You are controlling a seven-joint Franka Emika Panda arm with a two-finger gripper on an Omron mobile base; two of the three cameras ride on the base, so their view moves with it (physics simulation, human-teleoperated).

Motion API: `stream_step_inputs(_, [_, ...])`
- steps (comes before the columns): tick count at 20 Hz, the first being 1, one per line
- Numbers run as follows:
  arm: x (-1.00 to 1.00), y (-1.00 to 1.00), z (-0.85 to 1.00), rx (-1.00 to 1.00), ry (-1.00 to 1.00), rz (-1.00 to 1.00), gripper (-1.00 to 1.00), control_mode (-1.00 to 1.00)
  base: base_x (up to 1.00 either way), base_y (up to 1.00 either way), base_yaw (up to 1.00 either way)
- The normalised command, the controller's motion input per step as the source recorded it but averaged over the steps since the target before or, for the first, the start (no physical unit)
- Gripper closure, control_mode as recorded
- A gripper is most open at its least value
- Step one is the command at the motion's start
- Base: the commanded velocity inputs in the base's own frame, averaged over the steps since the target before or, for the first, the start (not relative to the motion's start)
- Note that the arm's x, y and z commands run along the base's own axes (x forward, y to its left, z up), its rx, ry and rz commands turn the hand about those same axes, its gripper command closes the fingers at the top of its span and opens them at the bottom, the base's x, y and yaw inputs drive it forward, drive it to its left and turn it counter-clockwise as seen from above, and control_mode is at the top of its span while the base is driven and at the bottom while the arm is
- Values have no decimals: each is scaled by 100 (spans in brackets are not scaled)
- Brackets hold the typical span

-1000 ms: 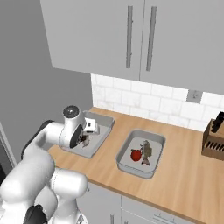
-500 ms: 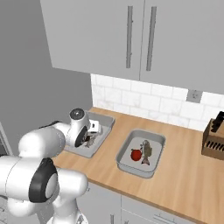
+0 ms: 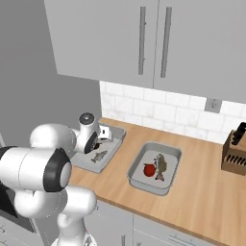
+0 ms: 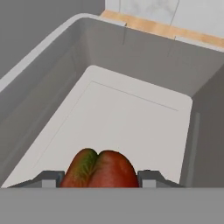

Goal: Place one bell pepper and one fish in each tupperware on the nearby counter, to pack two identical lunches.

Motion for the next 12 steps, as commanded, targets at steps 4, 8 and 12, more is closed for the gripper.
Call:
stream_step_inputs(4, [-14, -3, -14, 0, 9, 0, 100, -100, 0, 0, 0])
stream_step_inputs(8, [-55, -53, -19, 0, 8, 0, 100, -100, 0, 0, 0])
stream_step_inputs(12, [-4, -15, -37, 0, 2, 0, 100, -100, 0, 0, 0])
